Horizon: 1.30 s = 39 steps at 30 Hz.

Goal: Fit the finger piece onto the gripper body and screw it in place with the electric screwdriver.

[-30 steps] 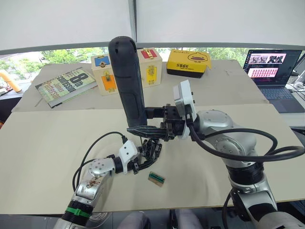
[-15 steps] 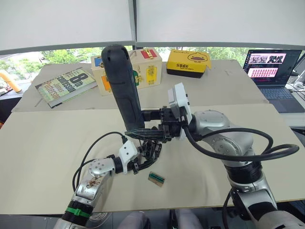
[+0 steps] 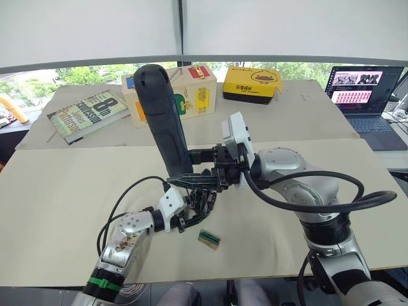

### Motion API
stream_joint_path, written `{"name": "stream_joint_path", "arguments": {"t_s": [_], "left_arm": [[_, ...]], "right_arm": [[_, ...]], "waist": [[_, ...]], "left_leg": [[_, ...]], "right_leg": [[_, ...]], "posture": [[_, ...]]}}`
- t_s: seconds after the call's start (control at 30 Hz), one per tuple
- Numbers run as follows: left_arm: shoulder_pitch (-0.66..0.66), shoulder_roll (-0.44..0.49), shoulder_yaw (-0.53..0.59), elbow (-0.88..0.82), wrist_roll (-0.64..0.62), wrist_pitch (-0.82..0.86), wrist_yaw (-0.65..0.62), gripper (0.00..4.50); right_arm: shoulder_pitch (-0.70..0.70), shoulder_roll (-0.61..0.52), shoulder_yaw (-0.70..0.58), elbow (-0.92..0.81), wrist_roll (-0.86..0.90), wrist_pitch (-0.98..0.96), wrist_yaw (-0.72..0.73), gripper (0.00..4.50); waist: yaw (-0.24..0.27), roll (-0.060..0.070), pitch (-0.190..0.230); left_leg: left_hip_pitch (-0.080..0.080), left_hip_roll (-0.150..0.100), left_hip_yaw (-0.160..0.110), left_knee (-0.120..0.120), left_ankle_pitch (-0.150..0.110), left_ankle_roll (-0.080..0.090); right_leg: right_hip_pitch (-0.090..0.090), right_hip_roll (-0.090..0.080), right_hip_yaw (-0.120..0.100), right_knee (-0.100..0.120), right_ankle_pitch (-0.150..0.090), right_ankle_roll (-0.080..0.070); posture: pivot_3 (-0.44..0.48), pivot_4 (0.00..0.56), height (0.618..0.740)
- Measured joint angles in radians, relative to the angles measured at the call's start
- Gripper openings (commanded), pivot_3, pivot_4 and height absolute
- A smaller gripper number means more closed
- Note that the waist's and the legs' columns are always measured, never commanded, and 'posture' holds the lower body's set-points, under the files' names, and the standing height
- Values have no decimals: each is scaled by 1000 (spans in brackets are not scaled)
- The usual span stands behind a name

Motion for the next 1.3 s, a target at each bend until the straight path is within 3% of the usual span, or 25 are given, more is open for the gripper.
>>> {"name": "stream_joint_path", "arguments": {"t_s": [1.3], "left_arm": [[9,1,1,-10,0,3,2,2272]], "right_arm": [[-8,2,14,6,-49,0,-2,1902]], "waist": [[-1,0,0]], "left_leg": [[0,0,0,0,0,0]], "right_leg": [[0,0,0,0,0,0]], "posture": [[0,150,740]]}}
